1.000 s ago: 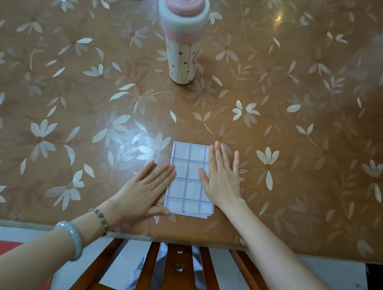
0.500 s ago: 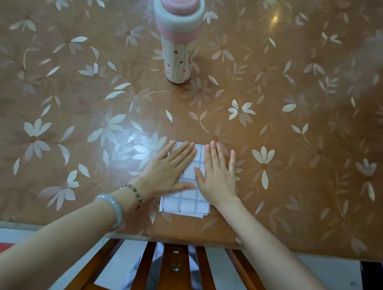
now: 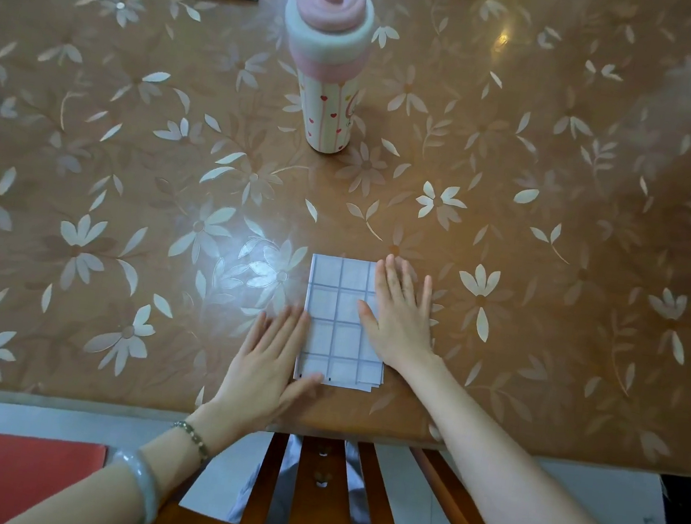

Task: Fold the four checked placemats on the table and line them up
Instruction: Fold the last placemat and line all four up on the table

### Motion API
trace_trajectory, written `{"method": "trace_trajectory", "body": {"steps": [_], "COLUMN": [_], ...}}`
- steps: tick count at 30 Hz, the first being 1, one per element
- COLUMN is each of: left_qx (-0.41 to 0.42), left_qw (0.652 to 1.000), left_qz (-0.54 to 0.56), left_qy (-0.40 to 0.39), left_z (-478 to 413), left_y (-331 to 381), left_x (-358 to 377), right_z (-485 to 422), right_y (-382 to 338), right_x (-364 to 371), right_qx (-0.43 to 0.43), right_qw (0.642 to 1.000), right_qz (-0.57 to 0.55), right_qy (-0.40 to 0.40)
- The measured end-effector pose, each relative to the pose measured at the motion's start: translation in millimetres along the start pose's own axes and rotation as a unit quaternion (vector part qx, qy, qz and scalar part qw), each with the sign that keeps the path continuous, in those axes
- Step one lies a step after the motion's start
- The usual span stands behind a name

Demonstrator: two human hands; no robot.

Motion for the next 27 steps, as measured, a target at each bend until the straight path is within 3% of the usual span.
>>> {"method": "trace_trajectory", "body": {"steps": [2,4,6,10,15,20,23,27], "left_qx": [-0.077,-0.149,-0.216,-0.289,-0.321,-0.329,-0.310,-0.262], "left_qw": [0.987,0.947,0.892,0.818,0.794,0.775,0.754,0.724], "left_qz": [0.113,0.243,0.345,0.445,0.457,0.499,0.548,0.627], "left_qy": [0.084,0.147,0.197,0.221,0.240,0.205,0.185,0.120], "left_z": [-9.6,-21.6,-32.8,-49.4,-59.1,-67.5,-63.4,-41.8], "left_y": [-1.9,-4.7,-9.3,-8.0,-1.7,-0.4,1.9,-4.5], "left_x": [-15.2,-27.9,-32.5,-31.0,-33.8,-35.2,-39.3,-55.7], "right_z": [5.6,19.3,33.2,46.3,45.6,43.5,40.6,30.6], "right_y": [2.1,8.9,16.4,17.5,15.2,16.9,22.7,22.8], "right_x": [-11.6,-23.6,-26.0,-17.8,-13.7,-13.4,-17.0,-46.3], "right_qx": [0.029,0.097,0.173,0.210,0.204,0.200,0.225,0.210], "right_qw": [0.988,0.939,0.887,0.892,0.901,0.906,0.865,0.762], "right_qz": [-0.149,-0.329,-0.428,-0.398,-0.382,-0.371,-0.440,-0.584], "right_qy": [0.000,0.030,0.023,-0.039,-0.025,-0.034,-0.089,-0.184]}}
Point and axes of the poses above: each hand's wrist, its own z-axis away from the middle knuckle, its own x-axis out of the palm, y = z × x, the point moved 4 cm from there along -z, towards the middle knuckle, and after that the axes turned 14 degrees about x, right-handed, at the moved point
